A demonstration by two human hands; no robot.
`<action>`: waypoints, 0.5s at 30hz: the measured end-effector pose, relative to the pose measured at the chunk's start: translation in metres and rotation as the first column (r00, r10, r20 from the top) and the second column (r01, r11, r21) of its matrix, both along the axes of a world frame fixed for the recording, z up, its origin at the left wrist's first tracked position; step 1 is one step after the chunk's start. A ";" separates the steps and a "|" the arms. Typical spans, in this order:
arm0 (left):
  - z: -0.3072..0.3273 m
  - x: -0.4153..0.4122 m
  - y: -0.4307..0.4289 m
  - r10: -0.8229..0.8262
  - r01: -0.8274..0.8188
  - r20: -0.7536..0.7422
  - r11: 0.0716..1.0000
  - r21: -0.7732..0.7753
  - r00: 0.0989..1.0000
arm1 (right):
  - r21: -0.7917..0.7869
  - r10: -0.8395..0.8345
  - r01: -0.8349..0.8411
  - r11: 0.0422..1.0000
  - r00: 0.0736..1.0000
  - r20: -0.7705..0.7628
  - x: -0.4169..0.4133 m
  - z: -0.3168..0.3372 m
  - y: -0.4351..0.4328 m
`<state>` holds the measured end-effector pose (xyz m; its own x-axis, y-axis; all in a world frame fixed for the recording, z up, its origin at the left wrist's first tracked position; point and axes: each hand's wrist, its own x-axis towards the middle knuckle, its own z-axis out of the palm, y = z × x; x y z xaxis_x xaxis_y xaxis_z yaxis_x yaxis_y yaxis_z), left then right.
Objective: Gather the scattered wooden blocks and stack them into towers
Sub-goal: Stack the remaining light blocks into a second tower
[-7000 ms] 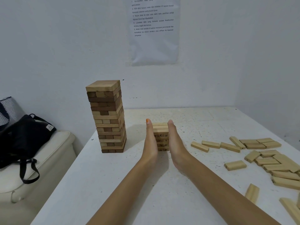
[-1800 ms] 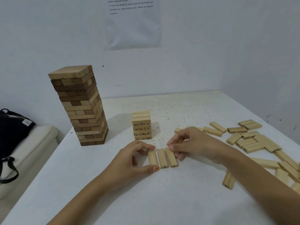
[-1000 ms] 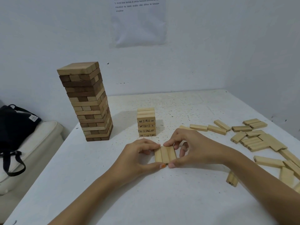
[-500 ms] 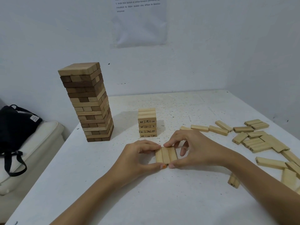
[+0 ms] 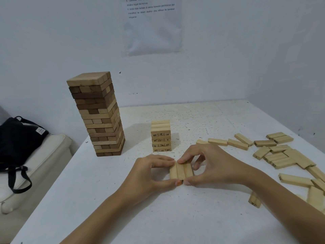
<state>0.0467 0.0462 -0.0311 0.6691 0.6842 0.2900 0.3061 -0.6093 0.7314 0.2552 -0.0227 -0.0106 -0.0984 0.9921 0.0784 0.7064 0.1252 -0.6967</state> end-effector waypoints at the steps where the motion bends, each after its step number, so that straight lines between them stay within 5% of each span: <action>1: 0.000 -0.001 0.000 -0.002 0.002 0.012 1.000 0.009 1.000 | 0.021 0.009 -0.009 1.000 1.000 -0.015 0.000 0.001 0.000; 15: 0.045 -0.007 0.004 -0.002 -0.018 0.207 0.995 0.094 0.978 | 0.260 0.137 -0.118 0.958 0.989 -0.056 -0.002 0.052 0.009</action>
